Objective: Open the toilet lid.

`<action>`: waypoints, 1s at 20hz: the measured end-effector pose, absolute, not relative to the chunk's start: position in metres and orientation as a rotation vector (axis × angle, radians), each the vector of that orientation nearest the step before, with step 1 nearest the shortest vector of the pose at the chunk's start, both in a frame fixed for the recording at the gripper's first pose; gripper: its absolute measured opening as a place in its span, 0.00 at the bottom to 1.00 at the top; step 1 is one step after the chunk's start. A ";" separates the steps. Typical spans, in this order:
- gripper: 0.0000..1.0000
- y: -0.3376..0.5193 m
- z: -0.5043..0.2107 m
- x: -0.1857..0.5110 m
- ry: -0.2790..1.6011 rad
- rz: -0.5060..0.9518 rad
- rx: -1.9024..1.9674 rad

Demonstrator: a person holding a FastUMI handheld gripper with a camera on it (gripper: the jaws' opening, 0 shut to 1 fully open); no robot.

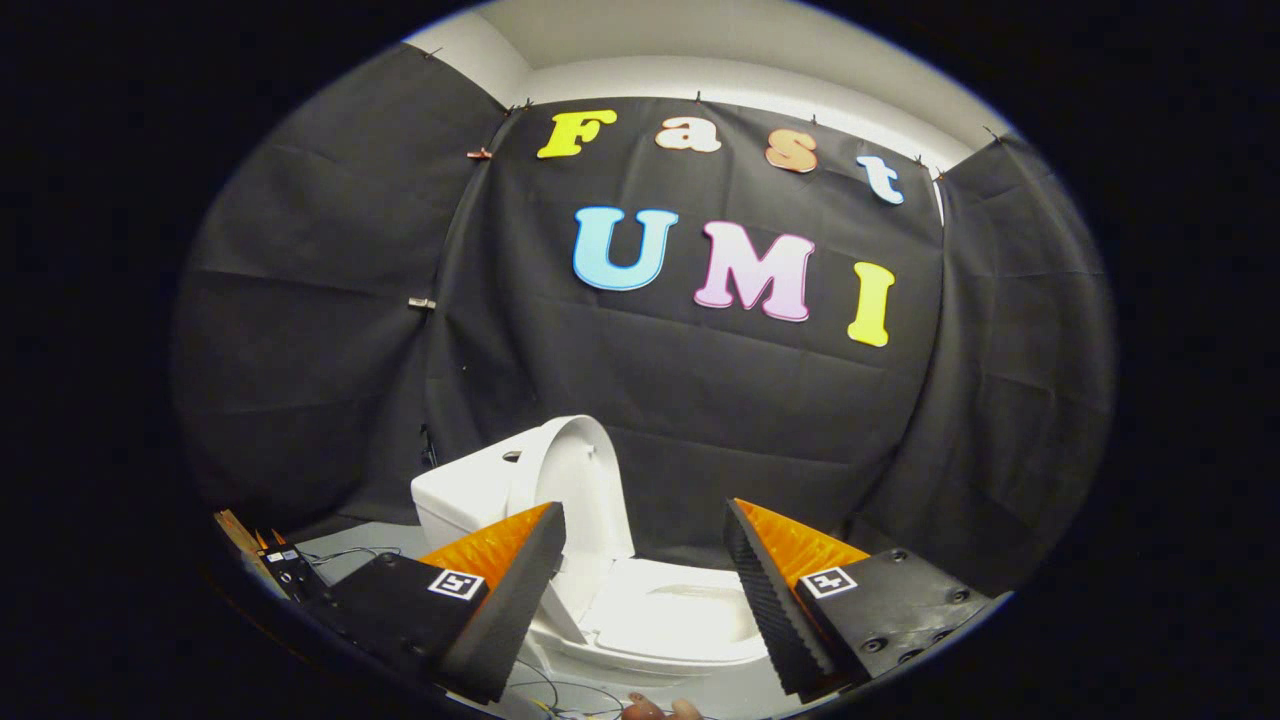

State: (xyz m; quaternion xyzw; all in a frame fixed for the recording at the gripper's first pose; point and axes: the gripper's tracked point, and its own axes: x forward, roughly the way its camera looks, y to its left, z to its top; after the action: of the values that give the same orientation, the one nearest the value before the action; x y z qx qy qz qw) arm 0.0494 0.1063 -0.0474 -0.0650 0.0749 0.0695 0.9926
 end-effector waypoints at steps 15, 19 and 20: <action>0.98 0.022 0.043 -0.023 0.044 0.044 -0.043; 0.99 0.021 0.042 -0.026 0.044 0.039 -0.041; 0.98 0.020 0.042 -0.025 0.042 0.036 -0.040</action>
State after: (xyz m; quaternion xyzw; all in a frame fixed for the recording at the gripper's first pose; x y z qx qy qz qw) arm -0.0255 0.0199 0.0424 -0.0202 0.0210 0.0182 0.9994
